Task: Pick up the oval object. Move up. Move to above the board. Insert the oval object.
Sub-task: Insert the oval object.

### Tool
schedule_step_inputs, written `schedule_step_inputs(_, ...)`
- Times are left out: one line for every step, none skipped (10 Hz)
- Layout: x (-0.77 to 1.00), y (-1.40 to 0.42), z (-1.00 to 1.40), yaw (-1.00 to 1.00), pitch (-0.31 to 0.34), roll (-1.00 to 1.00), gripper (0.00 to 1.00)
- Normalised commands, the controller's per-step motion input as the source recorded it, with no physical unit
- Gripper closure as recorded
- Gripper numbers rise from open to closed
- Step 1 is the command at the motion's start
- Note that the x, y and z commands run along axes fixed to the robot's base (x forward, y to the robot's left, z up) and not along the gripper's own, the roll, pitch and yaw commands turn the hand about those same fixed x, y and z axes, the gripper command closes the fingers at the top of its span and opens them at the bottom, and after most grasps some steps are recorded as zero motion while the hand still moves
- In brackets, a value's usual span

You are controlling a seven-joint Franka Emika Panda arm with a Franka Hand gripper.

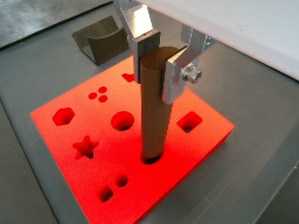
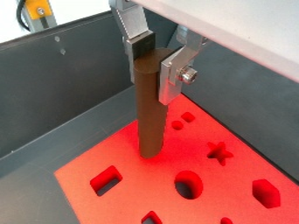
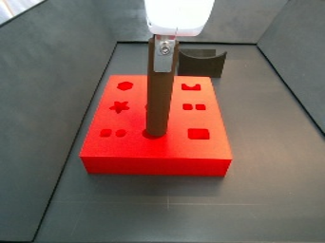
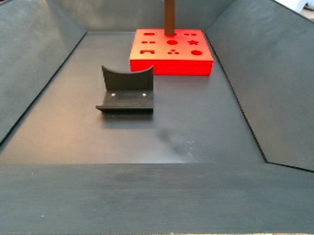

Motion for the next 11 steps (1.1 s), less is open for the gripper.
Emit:
schedule_step_inputs(0.18,0.00,-0.11,0.00,-0.016,0.00,1.00)
schedule_step_inputs(0.29,-0.02,-0.09,0.00,-0.004,0.00,1.00)
schedule_step_inputs(0.20,0.00,-0.05,0.00,-0.020,0.00,1.00)
schedule_step_inputs(0.14,0.00,-0.03,-0.05,-0.030,0.00,1.00)
schedule_step_inputs(0.09,0.00,-0.03,-0.05,-0.034,0.00,1.00)
schedule_step_inputs(0.00,0.04,-0.09,-0.06,-0.071,-0.01,1.00)
schedule_step_inputs(-0.22,0.12,-0.15,-0.09,-0.149,-0.04,1.00)
schedule_step_inputs(-0.42,0.00,-0.25,-0.15,-0.087,0.00,1.00)
schedule_step_inputs(-0.44,-0.08,-0.21,-0.21,-0.076,0.00,1.00)
schedule_step_inputs(-0.24,-0.08,-0.13,-0.11,-0.106,0.00,1.00)
schedule_step_inputs(-0.14,-0.09,-0.16,0.00,-0.067,0.02,1.00)
